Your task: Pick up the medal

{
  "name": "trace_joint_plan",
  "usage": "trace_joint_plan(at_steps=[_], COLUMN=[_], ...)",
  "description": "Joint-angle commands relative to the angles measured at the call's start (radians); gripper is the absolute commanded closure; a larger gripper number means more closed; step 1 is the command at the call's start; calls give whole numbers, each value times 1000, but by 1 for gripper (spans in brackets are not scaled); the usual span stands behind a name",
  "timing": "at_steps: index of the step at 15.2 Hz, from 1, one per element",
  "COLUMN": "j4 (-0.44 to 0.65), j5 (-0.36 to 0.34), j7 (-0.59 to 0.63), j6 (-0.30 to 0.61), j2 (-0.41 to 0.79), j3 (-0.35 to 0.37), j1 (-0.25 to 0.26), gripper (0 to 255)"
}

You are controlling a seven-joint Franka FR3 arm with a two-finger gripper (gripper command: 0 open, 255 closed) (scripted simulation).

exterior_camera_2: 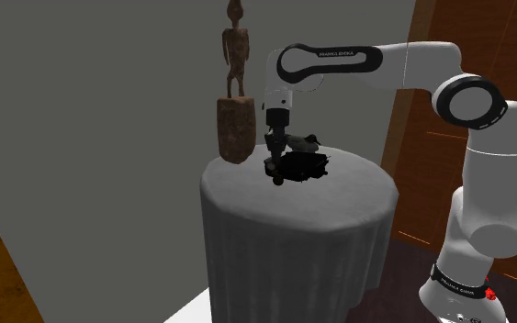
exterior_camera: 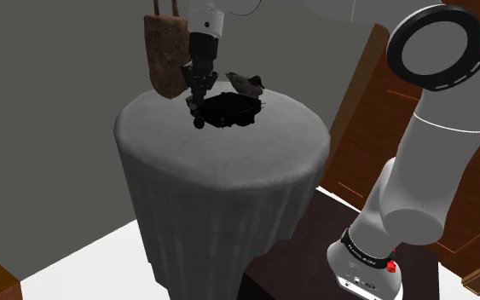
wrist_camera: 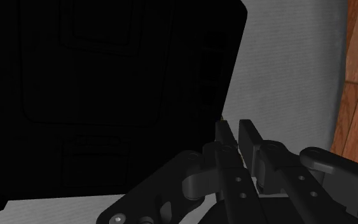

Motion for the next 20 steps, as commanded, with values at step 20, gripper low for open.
trace_joint_plan(at_steps=[20], j4=[298], j5=[12], j7=[65], j6=[-220], j2=[69], j3=[-1], j1=[-11], gripper=[255])
